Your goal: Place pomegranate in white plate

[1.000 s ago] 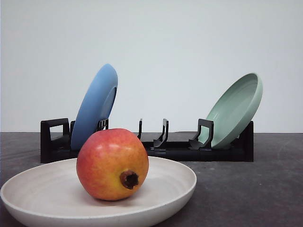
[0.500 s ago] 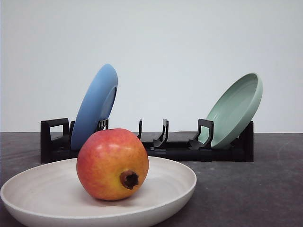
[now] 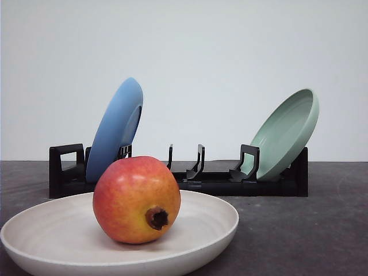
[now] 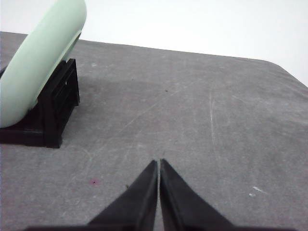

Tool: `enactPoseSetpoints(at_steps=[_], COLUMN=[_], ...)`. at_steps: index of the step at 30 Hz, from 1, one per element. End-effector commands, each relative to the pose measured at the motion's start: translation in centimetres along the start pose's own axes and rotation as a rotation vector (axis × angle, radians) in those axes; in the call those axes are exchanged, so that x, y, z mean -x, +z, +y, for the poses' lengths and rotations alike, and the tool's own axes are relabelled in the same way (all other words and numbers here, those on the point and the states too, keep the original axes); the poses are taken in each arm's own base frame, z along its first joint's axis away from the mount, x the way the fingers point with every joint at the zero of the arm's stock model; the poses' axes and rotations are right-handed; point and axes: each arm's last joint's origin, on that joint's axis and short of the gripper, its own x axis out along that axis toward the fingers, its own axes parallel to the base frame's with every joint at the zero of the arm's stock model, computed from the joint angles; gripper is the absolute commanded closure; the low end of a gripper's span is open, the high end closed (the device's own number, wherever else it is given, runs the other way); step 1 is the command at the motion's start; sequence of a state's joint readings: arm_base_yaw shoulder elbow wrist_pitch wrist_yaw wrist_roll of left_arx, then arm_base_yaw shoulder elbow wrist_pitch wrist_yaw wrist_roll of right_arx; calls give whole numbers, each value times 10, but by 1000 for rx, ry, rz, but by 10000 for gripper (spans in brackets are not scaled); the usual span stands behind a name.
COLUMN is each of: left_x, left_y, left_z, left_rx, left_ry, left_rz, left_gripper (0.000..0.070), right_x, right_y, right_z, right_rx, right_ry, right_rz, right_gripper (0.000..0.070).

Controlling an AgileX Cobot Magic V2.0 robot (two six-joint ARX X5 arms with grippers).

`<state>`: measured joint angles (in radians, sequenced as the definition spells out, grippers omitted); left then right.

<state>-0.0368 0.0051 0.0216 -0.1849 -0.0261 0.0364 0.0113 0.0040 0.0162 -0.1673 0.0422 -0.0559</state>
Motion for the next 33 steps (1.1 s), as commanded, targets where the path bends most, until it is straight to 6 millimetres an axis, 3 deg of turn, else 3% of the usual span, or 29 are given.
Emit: enactPoseSetpoints(at_steps=[1,33], left_x=[-1,-1], left_y=[-3,-3], left_z=[0,0], left_rx=[3,3], left_ry=[-1,-1], left_rz=[10,10], left_gripper=[700,700], right_x=[0,0], right_y=[-1,-1], right_z=[0,0], right_rx=[8,8], right_ry=[-5,-5], right_rz=[-5,-5], right_gripper=[700,700])
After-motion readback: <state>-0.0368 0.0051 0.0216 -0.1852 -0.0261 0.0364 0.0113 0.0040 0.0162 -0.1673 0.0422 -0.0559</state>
